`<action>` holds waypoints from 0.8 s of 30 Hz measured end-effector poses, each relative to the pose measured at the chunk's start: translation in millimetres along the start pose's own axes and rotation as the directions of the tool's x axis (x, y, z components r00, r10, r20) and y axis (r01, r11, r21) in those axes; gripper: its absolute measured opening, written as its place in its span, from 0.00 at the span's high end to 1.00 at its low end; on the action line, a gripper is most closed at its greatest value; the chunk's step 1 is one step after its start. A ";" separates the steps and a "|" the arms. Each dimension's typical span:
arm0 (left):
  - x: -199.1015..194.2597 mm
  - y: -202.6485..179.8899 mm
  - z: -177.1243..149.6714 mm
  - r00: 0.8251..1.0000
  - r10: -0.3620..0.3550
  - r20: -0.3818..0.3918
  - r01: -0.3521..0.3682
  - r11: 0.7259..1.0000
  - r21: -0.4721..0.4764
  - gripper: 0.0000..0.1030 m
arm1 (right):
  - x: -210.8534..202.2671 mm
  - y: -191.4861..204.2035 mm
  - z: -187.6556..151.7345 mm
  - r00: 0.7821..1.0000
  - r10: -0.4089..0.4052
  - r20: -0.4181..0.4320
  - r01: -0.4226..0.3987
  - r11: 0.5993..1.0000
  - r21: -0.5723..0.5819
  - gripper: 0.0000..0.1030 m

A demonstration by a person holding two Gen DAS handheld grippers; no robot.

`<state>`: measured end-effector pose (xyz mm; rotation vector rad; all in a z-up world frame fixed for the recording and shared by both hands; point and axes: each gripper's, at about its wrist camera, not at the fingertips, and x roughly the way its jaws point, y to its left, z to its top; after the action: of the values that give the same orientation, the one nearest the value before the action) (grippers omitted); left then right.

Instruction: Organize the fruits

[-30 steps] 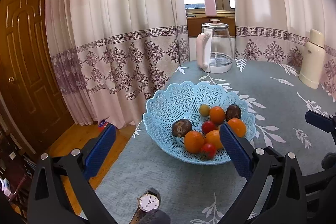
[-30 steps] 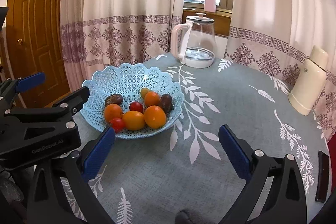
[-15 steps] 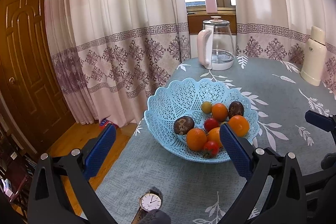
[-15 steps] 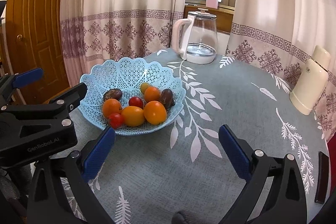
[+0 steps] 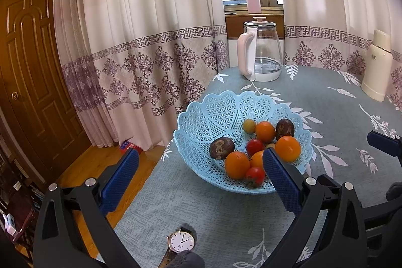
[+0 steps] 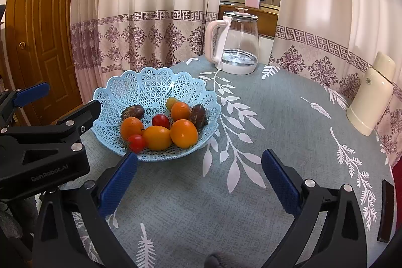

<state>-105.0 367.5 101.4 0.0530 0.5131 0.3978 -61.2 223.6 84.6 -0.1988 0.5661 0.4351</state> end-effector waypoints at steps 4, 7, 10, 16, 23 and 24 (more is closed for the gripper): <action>0.8 0.6 -0.2 1.000 0.000 0.002 0.000 1.000 0.001 0.03 | 1.2 0.5 0.2 1.000 0.001 -0.004 -0.001 1.000 0.000 0.05; 0.8 0.5 -0.2 1.000 0.001 0.001 -0.001 1.000 0.001 0.03 | 3.6 1.5 0.5 1.000 0.000 -0.008 0.000 1.000 -0.002 0.05; 1.3 1.5 -0.1 1.000 0.004 -0.001 -0.004 1.000 0.000 0.03 | 6.1 1.6 2.2 1.000 0.010 -0.016 -0.010 1.000 0.003 0.05; 1.3 2.4 0.6 1.000 0.007 0.001 -0.007 1.000 0.000 0.03 | 11.1 1.4 3.1 1.000 0.012 -0.028 -0.012 1.000 0.005 0.05; 0.4 3.9 1.1 1.000 0.009 0.002 -0.009 1.000 -0.002 0.03 | 14.1 5.6 4.7 0.999 0.010 -0.032 -0.011 1.000 -0.011 0.05; 0.1 4.7 1.2 1.000 0.010 0.003 -0.010 1.000 -0.003 0.03 | 14.7 5.8 4.9 0.999 0.011 -0.032 -0.011 1.000 -0.011 0.05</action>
<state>-106.0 371.9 103.0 0.0532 0.5097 0.4081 -50.4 235.2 80.1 -0.2137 0.5967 0.4463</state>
